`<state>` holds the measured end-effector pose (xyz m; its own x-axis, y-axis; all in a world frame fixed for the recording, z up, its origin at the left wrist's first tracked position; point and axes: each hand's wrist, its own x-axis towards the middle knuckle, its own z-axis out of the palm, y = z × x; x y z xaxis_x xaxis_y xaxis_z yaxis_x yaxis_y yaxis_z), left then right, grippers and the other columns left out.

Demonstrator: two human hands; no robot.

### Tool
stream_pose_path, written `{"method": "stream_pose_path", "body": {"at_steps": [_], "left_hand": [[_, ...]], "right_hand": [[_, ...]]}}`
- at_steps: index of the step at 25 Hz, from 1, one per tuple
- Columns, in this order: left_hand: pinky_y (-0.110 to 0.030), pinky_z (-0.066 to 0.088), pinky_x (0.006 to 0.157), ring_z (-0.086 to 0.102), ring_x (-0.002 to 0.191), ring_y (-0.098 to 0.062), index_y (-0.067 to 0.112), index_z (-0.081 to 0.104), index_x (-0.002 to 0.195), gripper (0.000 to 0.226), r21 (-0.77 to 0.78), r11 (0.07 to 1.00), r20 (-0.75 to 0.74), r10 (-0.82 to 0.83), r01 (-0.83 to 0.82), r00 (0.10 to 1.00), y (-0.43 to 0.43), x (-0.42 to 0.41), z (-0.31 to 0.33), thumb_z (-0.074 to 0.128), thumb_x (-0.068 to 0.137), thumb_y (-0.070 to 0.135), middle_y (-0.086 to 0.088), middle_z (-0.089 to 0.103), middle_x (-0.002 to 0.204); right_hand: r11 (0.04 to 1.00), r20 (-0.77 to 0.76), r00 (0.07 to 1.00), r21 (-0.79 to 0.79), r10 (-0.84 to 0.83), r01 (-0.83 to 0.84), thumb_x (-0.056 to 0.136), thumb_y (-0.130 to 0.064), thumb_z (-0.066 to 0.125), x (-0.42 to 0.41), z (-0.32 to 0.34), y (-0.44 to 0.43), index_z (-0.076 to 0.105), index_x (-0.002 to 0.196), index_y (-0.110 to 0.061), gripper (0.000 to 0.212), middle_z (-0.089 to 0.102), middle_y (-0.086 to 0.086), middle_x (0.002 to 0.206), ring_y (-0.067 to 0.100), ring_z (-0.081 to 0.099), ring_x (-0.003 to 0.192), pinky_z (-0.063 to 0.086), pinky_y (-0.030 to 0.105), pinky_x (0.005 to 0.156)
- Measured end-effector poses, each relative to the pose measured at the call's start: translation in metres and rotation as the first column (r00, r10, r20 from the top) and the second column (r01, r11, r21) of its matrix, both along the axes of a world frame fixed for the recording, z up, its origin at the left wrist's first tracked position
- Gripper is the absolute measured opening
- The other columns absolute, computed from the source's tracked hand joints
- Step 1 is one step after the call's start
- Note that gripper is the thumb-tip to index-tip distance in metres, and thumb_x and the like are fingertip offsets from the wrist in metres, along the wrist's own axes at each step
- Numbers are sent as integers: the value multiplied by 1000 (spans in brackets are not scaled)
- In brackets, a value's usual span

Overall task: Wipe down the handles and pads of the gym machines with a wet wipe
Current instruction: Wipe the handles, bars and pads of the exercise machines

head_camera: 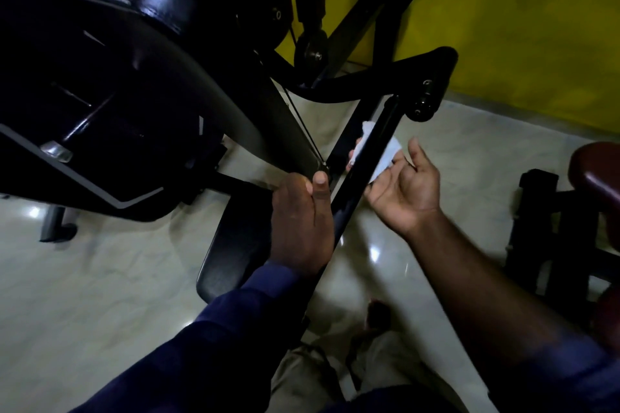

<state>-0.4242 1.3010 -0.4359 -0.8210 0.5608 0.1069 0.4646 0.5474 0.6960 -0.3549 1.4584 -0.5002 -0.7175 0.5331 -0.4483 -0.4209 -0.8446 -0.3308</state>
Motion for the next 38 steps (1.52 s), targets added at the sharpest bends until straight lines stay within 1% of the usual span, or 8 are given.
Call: {"method": "stream_pose_path", "body": {"at_steps": [6, 10, 14, 20, 24, 28, 33, 38], "left_hand": [[-42, 40, 73, 50, 82, -29, 16, 44, 90, 58, -51, 998, -2, -21, 21, 1000, 0, 1, -1, 15, 104, 64, -4, 52, 88], [-35, 30, 75, 42, 84, -21, 24, 36, 89, 49, -95, 995, 40, -24, 28, 999, -1, 0, -5, 13, 102, 65, 3, 46, 91], [-36, 29, 75, 41, 82, -22, 25, 37, 88, 48, -114, 992, 24, -42, 45, 999, 2, -2, -7, 12, 103, 63, 1, 49, 90], [-41, 38, 80, 45, 86, -21, 21, 43, 92, 55, -93, 995, 41, -21, 24, 999, 0, -2, -7, 12, 104, 65, -1, 52, 94], [-31, 27, 75, 40, 83, -18, 21, 41, 90, 41, -79, 997, -11, -24, 23, 1000, 0, -1, -6, 21, 108, 54, 1, 49, 91], [-36, 36, 81, 44, 89, -19, 16, 46, 96, 60, -22, 1000, -51, 15, -16, 999, 2, 3, -1, 12, 102, 65, -1, 47, 98], [-43, 40, 97, 46, 109, -27, 5, 48, 117, 71, 38, 995, -147, 92, -87, 985, -2, 3, 0, 12, 102, 64, -11, 47, 121], [-40, 39, 96, 46, 107, -23, 9, 47, 118, 65, 64, 987, -58, 150, -146, 987, -3, 5, 2, 16, 103, 64, -6, 47, 117]], "right_hand": [[989, -99, 990, 115, 103, -92, 38, -11, 77, -24, 25, 44, 53, 124, -3, 89, 56, 13, 100, 27, 58, 81, 51, 37, 80], [968, -67, 984, 200, 166, -150, 61, -6, 72, 4, 14, -49, 53, 127, 3, 70, 57, 34, 114, 45, 58, 109, 48, 53, 106], [914, 251, 967, 380, 46, -142, 74, -40, 80, -32, 30, 29, 57, 99, 0, 53, 55, 20, 81, 30, 57, 72, 51, 39, 72], [263, 503, 846, 852, -175, -452, 104, -56, 36, 17, 7, -91, -6, 164, -10, 87, -12, 5, 173, 8, -8, 159, 3, 18, 126], [-285, 494, 765, 728, -413, -624, 104, -44, 37, 8, -8, 2, 39, 156, -11, 61, 22, 13, 170, 29, 5, 160, 8, 52, 129], [-309, 499, 711, 663, -496, -681, 101, -46, 42, 4, -7, 24, 51, 147, -11, 58, 40, 17, 160, 33, 22, 157, 12, 52, 128], [-786, 395, 915, 542, -76, -299, 100, -60, 43, 26, 10, -13, 54, 144, -17, 63, 55, 8, 140, 29, 46, 136, 16, 43, 125], [-599, 386, 821, 561, -420, -571, 109, -39, 40, -9, 8, 81, 62, 124, -8, 40, 60, 16, 117, 39, 55, 120, 28, 49, 120]]}}
